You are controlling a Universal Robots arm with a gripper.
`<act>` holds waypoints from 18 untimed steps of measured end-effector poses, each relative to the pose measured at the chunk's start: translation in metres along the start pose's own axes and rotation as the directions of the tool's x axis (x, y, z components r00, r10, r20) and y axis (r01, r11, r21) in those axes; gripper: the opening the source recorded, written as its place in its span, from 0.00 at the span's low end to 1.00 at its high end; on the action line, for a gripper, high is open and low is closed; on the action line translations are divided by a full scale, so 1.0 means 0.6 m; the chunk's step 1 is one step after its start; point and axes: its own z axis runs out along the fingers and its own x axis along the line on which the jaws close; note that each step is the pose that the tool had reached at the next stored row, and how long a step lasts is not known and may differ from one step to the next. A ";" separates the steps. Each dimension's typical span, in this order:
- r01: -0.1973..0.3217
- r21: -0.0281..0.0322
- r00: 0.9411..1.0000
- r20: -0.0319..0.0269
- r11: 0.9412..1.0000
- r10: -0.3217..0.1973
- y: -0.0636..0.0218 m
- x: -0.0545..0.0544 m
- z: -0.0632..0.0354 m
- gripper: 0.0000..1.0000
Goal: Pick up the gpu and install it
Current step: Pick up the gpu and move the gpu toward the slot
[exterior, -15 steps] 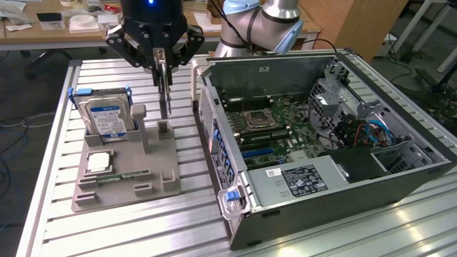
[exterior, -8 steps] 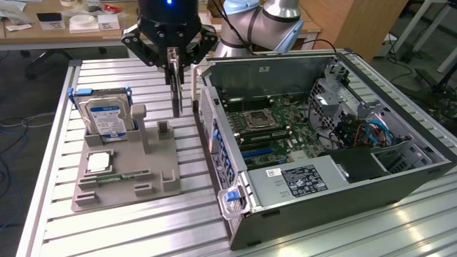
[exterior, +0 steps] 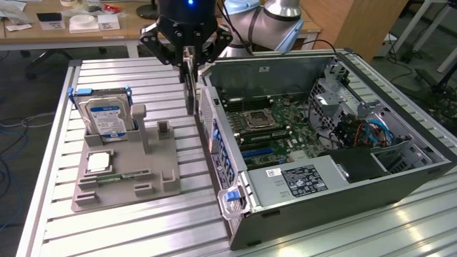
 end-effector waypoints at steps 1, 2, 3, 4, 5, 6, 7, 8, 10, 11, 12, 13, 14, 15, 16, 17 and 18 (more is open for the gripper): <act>0.000 -0.002 1.000 0.000 1.000 0.000 0.000 -0.005 0.000 0.26; 0.000 -0.003 1.000 0.000 1.000 0.000 0.001 -0.010 0.000 0.26; 0.000 -0.005 1.000 0.000 1.000 0.000 0.001 -0.015 0.000 0.26; 0.000 -0.006 1.000 -0.001 1.000 0.000 0.002 -0.021 0.000 0.26; 0.000 -0.007 1.000 -0.001 1.000 0.000 0.002 -0.026 0.001 0.26; 0.000 -0.008 1.000 -0.001 1.000 0.000 0.002 -0.032 0.001 0.26; 0.000 -0.009 1.000 -0.001 1.000 0.000 0.003 -0.037 0.001 0.26; 0.000 -0.010 1.000 -0.001 1.000 0.000 0.003 -0.043 0.001 0.26; 0.000 -0.012 1.000 -0.001 1.000 0.000 0.004 -0.055 0.001 0.26; 0.000 -0.013 1.000 -0.001 1.000 0.000 0.005 -0.061 0.001 0.26; 0.000 -0.014 1.000 -0.001 1.000 0.000 0.005 -0.067 0.002 0.26; 0.000 -0.015 1.000 -0.001 1.000 0.000 0.005 -0.072 0.002 0.26; 0.000 -0.017 1.000 -0.001 1.000 0.000 0.006 -0.078 0.002 0.26; 0.000 -0.018 1.000 -0.001 1.000 0.000 0.006 -0.084 0.002 0.26; 0.000 -0.019 1.000 -0.001 1.000 0.000 0.007 -0.090 0.002 0.26; 0.000 -0.020 1.000 -0.002 1.000 0.000 0.007 -0.096 0.002 0.26; -0.001 -0.021 1.000 -0.002 1.000 0.001 0.008 -0.101 0.002 0.26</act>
